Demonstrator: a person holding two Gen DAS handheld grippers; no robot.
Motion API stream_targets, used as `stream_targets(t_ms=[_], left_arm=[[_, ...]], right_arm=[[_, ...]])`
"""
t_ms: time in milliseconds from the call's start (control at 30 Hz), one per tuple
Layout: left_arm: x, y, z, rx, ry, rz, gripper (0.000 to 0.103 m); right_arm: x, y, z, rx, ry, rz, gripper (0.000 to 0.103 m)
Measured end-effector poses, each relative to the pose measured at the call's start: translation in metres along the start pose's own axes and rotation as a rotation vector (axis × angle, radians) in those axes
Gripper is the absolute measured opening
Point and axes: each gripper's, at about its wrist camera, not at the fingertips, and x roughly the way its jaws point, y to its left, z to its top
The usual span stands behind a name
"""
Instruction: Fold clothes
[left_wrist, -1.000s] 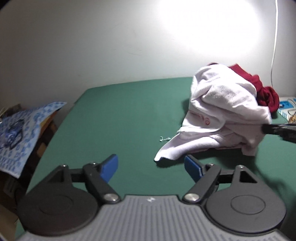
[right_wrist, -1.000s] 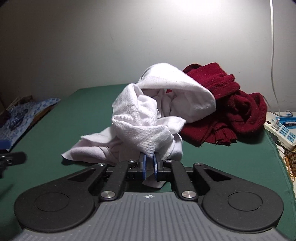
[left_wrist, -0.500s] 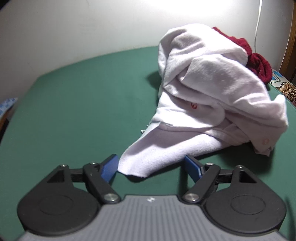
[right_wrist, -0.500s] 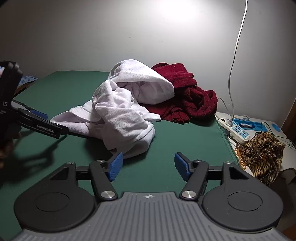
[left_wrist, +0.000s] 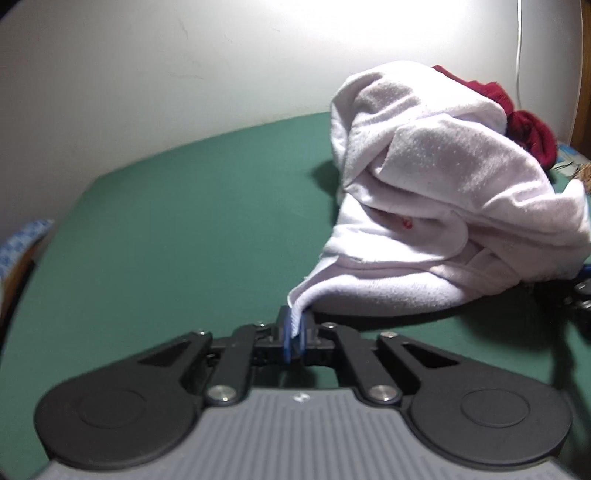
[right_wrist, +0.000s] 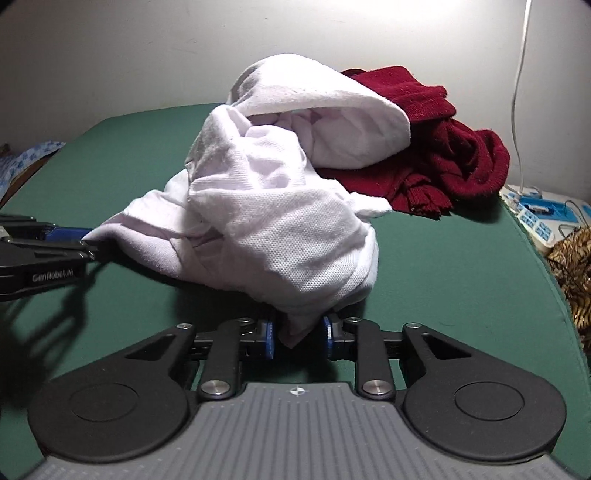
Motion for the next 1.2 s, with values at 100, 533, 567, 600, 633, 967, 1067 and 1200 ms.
stream_targets(t_ms=[100, 533, 567, 600, 633, 967, 1067, 1200], left_arm=[[-0.008, -0.003, 0.002, -0.001, -0.016, 0.033, 0.000], [-0.208, 0.037, 0.158, -0.180, -0.599, 0.048, 0.000], [-0.233, 0.042, 0.164, -0.192, -0.662, 0.046, 0.001], [-0.255, 0.044, 0.164, -0.194, -0.724, 0.059, 0.001], [-0.277, 0.045, 0.163, -0.196, -0.786, 0.074, 0.001], [-0.314, 0.038, 0.148, -0.060, -0.731, 0.080, 0.005], [-0.289, 0.031, 0.119, -0.016, -0.638, 0.044, 0.039], [-0.226, 0.020, 0.048, 0.033, -0.362, -0.011, 0.049]], right_arm=[[-0.009, 0.000, 0.004, -0.033, -0.013, 0.031, 0.014], [-0.181, -0.067, 0.158, 0.241, -0.711, 0.291, 0.007], [-0.198, -0.068, 0.163, 0.251, -0.772, 0.303, 0.007], [-0.214, -0.070, 0.166, 0.260, -0.826, 0.319, 0.007], [-0.226, -0.071, 0.169, 0.254, -0.860, 0.321, 0.007], [-0.263, -0.060, 0.191, 0.132, -0.791, 0.279, 0.000], [-0.255, -0.044, 0.170, 0.035, -0.759, 0.176, 0.003], [-0.218, -0.023, 0.117, -0.113, -0.618, 0.018, 0.051]])
